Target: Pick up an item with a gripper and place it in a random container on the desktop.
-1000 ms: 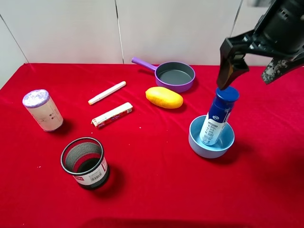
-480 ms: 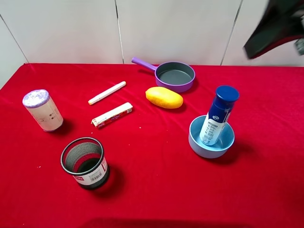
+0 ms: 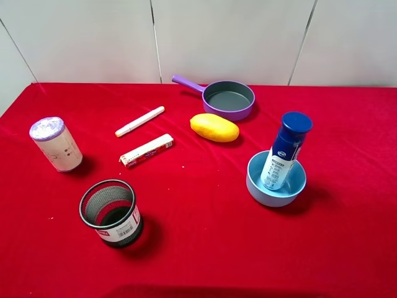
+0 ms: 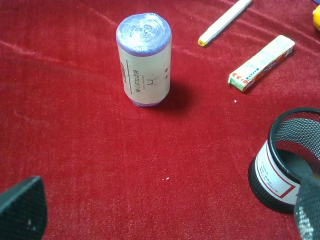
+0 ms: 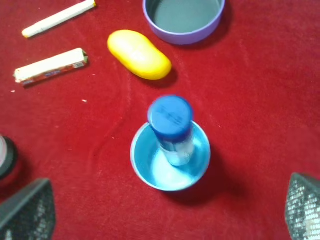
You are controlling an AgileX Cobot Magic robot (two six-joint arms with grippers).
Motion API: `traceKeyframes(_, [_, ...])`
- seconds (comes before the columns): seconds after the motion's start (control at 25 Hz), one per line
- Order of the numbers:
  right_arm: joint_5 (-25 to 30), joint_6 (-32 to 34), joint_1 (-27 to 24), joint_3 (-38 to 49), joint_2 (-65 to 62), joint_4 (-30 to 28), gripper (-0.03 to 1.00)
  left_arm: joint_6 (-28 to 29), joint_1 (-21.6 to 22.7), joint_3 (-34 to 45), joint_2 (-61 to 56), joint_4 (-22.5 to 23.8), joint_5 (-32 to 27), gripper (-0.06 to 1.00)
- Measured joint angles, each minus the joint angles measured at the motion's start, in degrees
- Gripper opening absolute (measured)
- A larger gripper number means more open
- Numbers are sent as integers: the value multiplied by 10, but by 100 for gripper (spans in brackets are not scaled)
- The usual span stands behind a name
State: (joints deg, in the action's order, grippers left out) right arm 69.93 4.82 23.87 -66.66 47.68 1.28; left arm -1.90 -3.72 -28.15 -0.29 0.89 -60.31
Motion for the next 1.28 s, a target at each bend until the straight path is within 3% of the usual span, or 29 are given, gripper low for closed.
traceKeyframes(0.24, [1,0,-117,118,-84,-3,69,0,0,0,0,0,0,99])
traceKeyframes(0.52, [1,-1,-210,228,-204,-3,69,0,0,0,0,0,0,99])
traceKeyframes(0.96, [-59,-1,-231,317,-404,-3,69,0,0,0,0,0,0,99])
traceKeyframes(1.28, [-92,-1,-231,368,-480,-8,69,0,0,0,0,0,0,99])
